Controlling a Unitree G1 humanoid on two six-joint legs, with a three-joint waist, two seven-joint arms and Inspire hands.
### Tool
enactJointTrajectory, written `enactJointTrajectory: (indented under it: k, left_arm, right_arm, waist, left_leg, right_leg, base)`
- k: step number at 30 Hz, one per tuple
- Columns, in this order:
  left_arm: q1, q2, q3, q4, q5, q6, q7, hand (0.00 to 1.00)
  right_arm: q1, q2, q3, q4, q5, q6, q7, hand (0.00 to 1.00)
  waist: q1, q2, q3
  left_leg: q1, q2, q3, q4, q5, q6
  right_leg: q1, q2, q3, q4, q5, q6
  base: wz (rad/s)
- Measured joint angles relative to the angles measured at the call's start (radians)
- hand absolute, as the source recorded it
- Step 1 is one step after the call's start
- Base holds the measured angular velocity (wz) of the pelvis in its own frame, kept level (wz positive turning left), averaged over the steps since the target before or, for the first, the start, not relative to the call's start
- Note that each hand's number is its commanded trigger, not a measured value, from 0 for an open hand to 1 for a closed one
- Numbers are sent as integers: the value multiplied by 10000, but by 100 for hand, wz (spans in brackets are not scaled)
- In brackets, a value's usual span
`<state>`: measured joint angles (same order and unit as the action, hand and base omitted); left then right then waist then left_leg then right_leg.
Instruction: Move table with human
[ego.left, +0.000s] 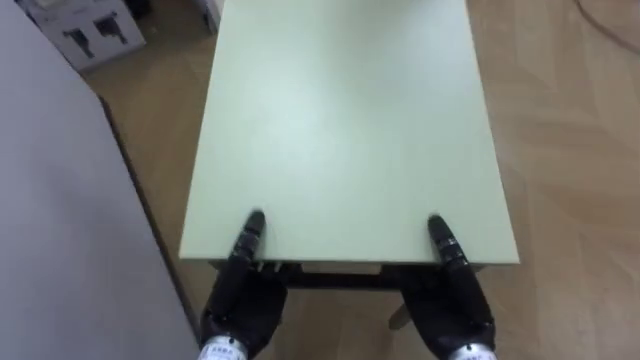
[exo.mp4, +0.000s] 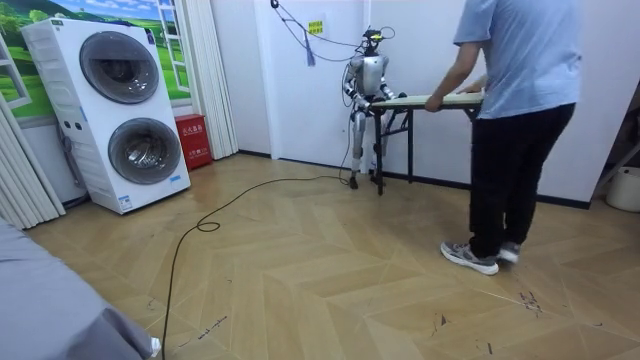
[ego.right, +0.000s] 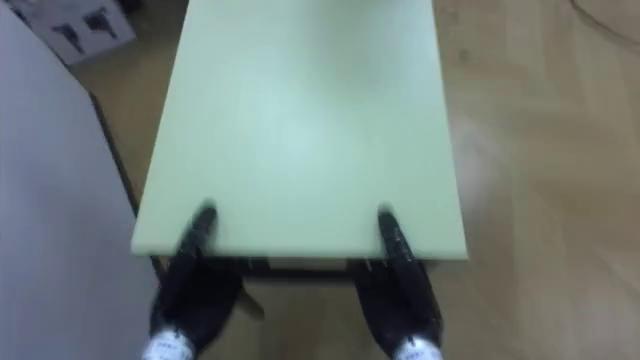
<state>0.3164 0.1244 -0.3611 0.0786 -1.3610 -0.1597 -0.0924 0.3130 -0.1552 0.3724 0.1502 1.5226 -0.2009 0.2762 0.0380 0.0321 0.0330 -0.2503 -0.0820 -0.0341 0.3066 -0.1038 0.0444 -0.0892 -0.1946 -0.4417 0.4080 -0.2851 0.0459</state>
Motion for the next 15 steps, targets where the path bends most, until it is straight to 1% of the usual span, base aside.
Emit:
enactJointTrajectory:
  k: [1,2,3,4,5,6,7,9,11,12,14,15]
  left_arm:
    - [-1,29,29,-2,7,-17,1,100]
    - [3,68,39,-4,9,-24,1,100]
    - [-6,134,50,-11,9,-24,0,100]
    - [0,187,86,-34,8,-24,1,100]
    - [1,233,92,-51,7,-21,3,100]
    - [-14,269,111,-71,7,-20,42,100]
    - [-3,275,145,-71,6,-16,140,100]
    - [54,279,148,-70,-6,3,247,100]
    - [74,277,146,-70,-7,21,363,100]
    - [79,276,149,-68,-6,23,437,100]
    - [131,274,153,-64,-6,50,481,100]
    - [179,275,150,-63,-3,92,483,100]
  right_arm:
    - [22,12,40,1,7,7,-17,100]
    - [34,7,59,15,8,25,-18,100]
    - [38,17,64,39,24,66,-26,100]
    - [38,49,86,65,53,102,-36,100]
    - [38,76,107,66,78,119,-38,100]
    - [38,82,204,66,214,110,-42,100]
    - [36,46,292,67,284,113,-76,100]
    - [36,-23,366,67,358,138,-148,100]
    - [22,-32,371,88,423,195,-277,100]
    - [1,-28,382,125,425,210,-329,100]
    - [-25,-40,383,231,427,241,-333,100]
    - [-22,-101,380,273,427,265,-332,100]
  waist:
    - [-64,-57,-10]
    - [-68,-107,-19]
    - [-71,-177,-8]
    - [9,-267,-17]
    - [74,-313,-19]
    - [248,-414,-14]
    - [437,-459,-19]
    - [558,-468,-14]
    - [719,-475,-16]
    - [847,-471,-18]
    - [1026,-460,-19]
    - [1059,-418,-8]
  left_leg:
    - [2,-104,-202,-11,47,17]
    - [15,-155,-292,3,81,27]
    - [11,-184,-341,-14,107,43]
    - [4,-202,-346,-13,107,45]
    - [4,-194,-341,-12,108,47]
    - [4,-178,-330,-16,109,50]
    - [-3,-187,-329,-28,106,52]
    - [-6,-179,-332,-59,107,53]
    - [-7,-170,-377,-76,107,53]
    - [-7,-193,-467,-77,107,53]
    - [-2,-218,-667,-66,109,51]
    - [11,-198,-1014,-32,120,33]
  right_leg:
    - [207,84,115,-181,-40,42]
    - [289,138,275,-285,-59,53]
    - [462,266,492,-531,-60,58]
    - [597,356,598,-731,-52,60]
    - [696,407,680,-854,-49,58]
    - [764,485,806,-1051,-31,47]
    - [851,562,820,-1227,56,35]
    - [1047,676,830,-1527,178,29]
    - [1187,747,1050,-1699,191,24]
    - [1253,774,1164,-1769,190,25]
    - [1283,814,1096,-1654,190,25]
    - [1203,864,1084,-1323,185,28]
  base:
    - [77]
    - [80]
    - [59]
    - [55]
    - [43]
    - [35]
    - [28]
    - [39]
    - [40]
    - [28]
    - [34]
    - [56]
